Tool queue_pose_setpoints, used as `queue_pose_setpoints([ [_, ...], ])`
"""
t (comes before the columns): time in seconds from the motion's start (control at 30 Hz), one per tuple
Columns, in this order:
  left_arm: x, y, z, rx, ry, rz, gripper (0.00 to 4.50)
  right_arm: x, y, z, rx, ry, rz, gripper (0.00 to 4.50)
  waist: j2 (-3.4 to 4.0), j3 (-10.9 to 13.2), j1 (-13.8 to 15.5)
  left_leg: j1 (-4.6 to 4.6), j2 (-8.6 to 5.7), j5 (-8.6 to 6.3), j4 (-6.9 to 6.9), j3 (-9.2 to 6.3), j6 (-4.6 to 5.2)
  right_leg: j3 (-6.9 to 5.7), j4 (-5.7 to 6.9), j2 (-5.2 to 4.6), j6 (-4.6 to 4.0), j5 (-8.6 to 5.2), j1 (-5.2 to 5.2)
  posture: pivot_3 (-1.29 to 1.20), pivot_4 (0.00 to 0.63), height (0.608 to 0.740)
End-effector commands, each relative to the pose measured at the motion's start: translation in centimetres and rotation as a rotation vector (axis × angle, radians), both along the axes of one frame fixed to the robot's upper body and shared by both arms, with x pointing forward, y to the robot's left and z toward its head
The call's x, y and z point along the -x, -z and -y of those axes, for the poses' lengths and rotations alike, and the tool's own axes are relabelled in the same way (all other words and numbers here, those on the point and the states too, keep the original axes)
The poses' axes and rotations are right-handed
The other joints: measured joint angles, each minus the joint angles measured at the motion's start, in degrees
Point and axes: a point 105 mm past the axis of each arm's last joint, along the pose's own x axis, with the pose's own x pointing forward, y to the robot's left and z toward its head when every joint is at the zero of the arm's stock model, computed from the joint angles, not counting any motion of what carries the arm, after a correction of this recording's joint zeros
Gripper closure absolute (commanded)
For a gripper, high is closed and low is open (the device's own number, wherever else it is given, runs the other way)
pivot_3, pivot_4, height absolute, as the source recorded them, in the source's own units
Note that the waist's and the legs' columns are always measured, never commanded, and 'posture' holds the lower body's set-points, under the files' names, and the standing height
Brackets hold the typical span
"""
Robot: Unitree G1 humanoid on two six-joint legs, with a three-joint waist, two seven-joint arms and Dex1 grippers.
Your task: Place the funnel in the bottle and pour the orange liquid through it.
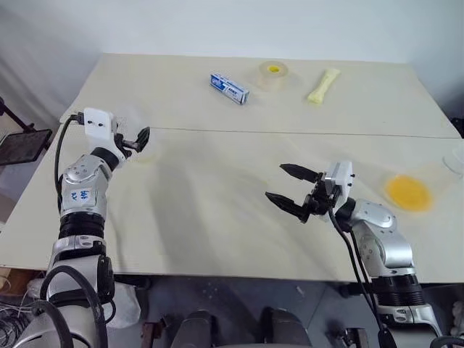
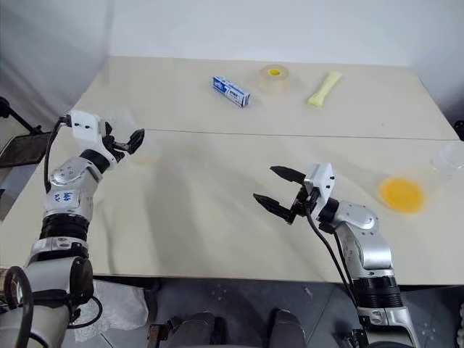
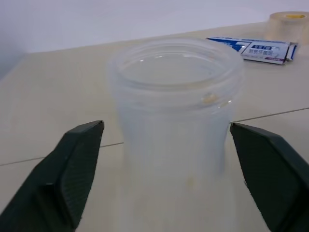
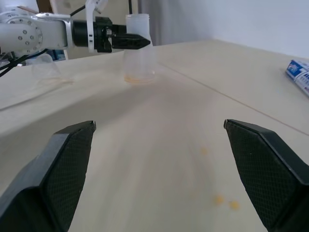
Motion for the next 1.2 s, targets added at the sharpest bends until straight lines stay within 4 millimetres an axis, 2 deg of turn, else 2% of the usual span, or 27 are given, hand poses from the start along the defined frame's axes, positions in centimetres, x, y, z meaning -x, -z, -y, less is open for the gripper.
queue_pose_setpoints([
  [0.03,-0.2,-1.7,0.4,-0.004,0.023,0.057,1.45,0.3,-1.8,-0.2,-0.013,0.004,0.060,0.00,-0.02,0.0,0.0,-0.08,0.00,0.00,0.01,0.00,0.00,0.00,0.07,-0.01,0.00,0.00,-0.10,0.00,0.150,0.740],
  [0.07,-0.2,-1.8,0.4,-0.005,0.029,0.057,1.73,0.3,-1.9,-0.2,-0.013,0.007,0.059,0.00,-0.02,0.0,-0.1,-0.10,0.00,0.00,0.03,0.00,0.00,0.00,0.15,-0.01,0.00,0.00,-0.15,0.00,0.150,0.740],
  [0.23,0.3,-3.1,1.8,-0.018,0.107,0.088,1.77,0.3,-2.2,0.2,-0.014,0.030,0.064,0.00,-0.11,0.1,-0.3,-0.10,0.00,0.00,0.04,0.00,0.00,0.00,0.36,-0.02,0.00,0.00,-0.23,0.00,0.150,0.740],
  [0.3,0.8,-4.9,4.2,0.005,0.220,0.139,1.78,0.4,-2.3,0.5,-0.009,0.037,0.065,0.00,-0.13,0.1,-0.2,-0.17,0.00,0.00,0.11,-0.02,0.00,-0.01,0.37,-0.02,0.00,0.00,-0.24,0.00,0.150,0.740],
  [0.37,1.5,-5.8,5.9,0.017,0.306,0.162,1.78,0.5,-2.4,0.8,-0.001,0.038,0.065,0.00,-0.13,0.1,-0.2,-0.56,0.00,0.00,0.41,-0.08,0.00,-0.06,0.39,-0.02,0.00,0.00,-0.36,0.00,0.150,0.740],
  [0.47,3.2,-6.5,10.5,0.036,0.516,0.152,1.78,0.8,-2.6,1.9,0.037,0.051,0.068,0.00,-0.14,0.1,0.0,-0.71,-0.02,-0.02,0.67,-0.23,-0.01,-0.07,0.52,-0.03,0.00,0.00,-0.35,0.00,0.150,0.740],
  [0.57,4.4,-6.6,13.9,0.041,0.656,0.134,1.78,0.9,-2.7,3.1,0.059,0.083,0.075,0.00,-0.15,0.1,0.4,-0.73,-0.03,-0.02,0.71,-0.24,-0.01,-0.04,0.51,-0.03,0.00,0.00,-0.33,0.00,0.150,0.740],
  [0.67,5.6,-6.4,17.7,0.020,0.804,0.140,1.78,1.4,-2.7,4.3,0.070,0.130,0.076,0.00,-0.15,0.1,0.4,-0.72,-0.01,-0.01,0.72,-0.22,-0.01,-0.04,0.49,-0.02,0.00,0.00,-0.33,0.00,0.150,0.740],
  [0.77,6.8,-6.4,20.3,0.023,0.932,0.196,1.78,2.0,-2.4,5.4,0.081,0.173,0.069,0.00,-0.17,0.1,0.5,-0.72,0.00,-0.01,0.74,-0.09,-0.01,-0.03,0.46,-0.01,0.00,0.00,-0.32,0.00,0.150,0.740],
  [0.87,6.5,-5.0,22.7,0.036,0.972,0.137,1.78,2.9,-1.9,6.2,0.095,0.217,0.055,0.00,-0.17,0.1,0.5,-0.72,0.01,-0.01,0.75,0.05,-0.01,-0.03,0.41,-0.01,0.00,0.00,-0.32,0.00,0.150,0.740],
  [1.03,6.9,-2.5,25.5,-0.015,1.046,0.044,1.78,3.9,-1.5,7.0,0.098,0.272,0.047,0.00,-0.17,0.1,0.6,-0.70,0.01,-0.01,0.75,0.28,-0.01,0.01,0.35,-0.01,0.00,0.00,-0.31,0.00,0.150,0.740],
  [1.2,7.4,-0.6,27.4,-0.082,1.097,-0.013,1.78,4.7,-1.3,7.2,0.098,0.310,0.045,0.00,-0.17,0.1,0.8,-0.72,0.00,-0.01,0.76,0.30,0.00,0.03,0.30,-0.01,0.00,0.00,-0.31,0.00,0.150,0.740],
])
